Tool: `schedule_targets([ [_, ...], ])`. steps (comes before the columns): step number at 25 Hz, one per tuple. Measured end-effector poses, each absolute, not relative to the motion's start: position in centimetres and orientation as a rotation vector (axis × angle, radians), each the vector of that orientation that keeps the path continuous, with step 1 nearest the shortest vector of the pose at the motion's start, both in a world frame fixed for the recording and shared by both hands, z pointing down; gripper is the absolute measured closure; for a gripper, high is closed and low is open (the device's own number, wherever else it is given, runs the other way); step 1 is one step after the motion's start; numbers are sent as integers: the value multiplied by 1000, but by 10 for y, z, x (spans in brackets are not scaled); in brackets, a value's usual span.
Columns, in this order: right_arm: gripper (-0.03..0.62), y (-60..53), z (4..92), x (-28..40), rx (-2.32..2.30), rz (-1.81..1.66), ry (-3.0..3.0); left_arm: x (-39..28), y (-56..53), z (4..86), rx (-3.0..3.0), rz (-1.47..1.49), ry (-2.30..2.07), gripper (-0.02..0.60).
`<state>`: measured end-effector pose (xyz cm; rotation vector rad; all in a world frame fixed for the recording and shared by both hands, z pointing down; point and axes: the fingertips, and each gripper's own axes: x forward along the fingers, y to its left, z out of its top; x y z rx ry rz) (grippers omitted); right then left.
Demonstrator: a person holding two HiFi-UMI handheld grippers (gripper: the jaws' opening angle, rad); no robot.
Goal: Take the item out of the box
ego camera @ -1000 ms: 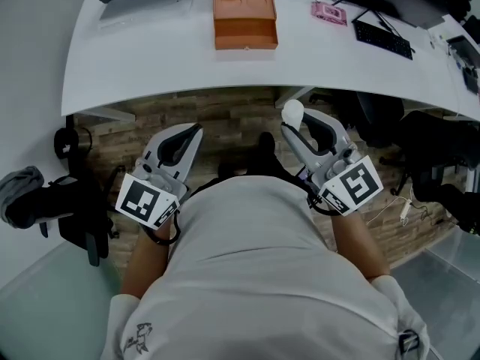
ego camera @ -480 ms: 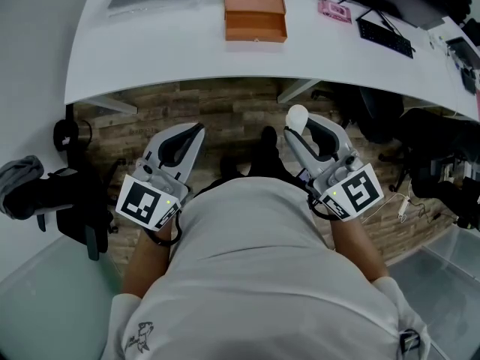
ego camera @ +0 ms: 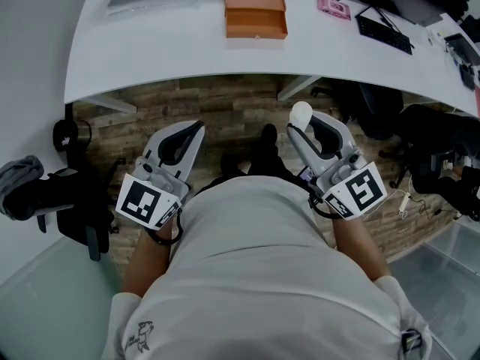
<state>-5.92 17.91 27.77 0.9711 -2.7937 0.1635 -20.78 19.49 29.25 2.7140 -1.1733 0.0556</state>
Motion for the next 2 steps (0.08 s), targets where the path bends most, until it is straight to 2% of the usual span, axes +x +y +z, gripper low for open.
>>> schedule_targets([
  [2, 464, 179, 277, -61, 972, 160, -2795, -209, 195, 293, 2714, 57, -1173, 583],
])
